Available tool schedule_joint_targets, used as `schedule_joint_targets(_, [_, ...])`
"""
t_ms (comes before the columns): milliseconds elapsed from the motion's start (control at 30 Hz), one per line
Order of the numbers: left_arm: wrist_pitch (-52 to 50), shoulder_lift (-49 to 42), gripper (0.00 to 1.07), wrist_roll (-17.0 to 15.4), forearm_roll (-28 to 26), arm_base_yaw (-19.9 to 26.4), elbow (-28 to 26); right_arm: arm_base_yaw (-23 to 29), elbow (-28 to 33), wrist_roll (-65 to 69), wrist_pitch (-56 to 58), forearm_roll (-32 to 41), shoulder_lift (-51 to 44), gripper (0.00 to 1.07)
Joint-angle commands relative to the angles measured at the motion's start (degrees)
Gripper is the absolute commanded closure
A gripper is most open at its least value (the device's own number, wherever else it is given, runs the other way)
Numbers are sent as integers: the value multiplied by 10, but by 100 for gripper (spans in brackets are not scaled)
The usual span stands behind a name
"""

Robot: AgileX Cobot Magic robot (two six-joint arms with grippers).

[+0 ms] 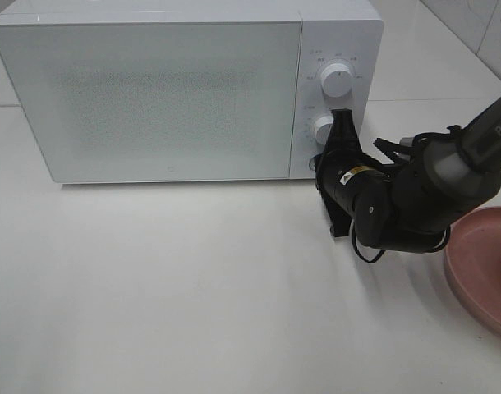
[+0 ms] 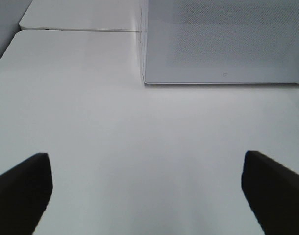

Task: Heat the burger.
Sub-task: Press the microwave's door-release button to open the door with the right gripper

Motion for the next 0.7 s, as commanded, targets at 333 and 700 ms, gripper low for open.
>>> schedule_joint_targets(333, [-4, -10, 9, 1, -3, -4, 2, -9, -52, -3, -123, 3, 11, 107])
schedule_joint_targets(700, [-4, -10, 9, 1, -3, -4, 2, -21, -102, -53, -159, 14, 11, 107])
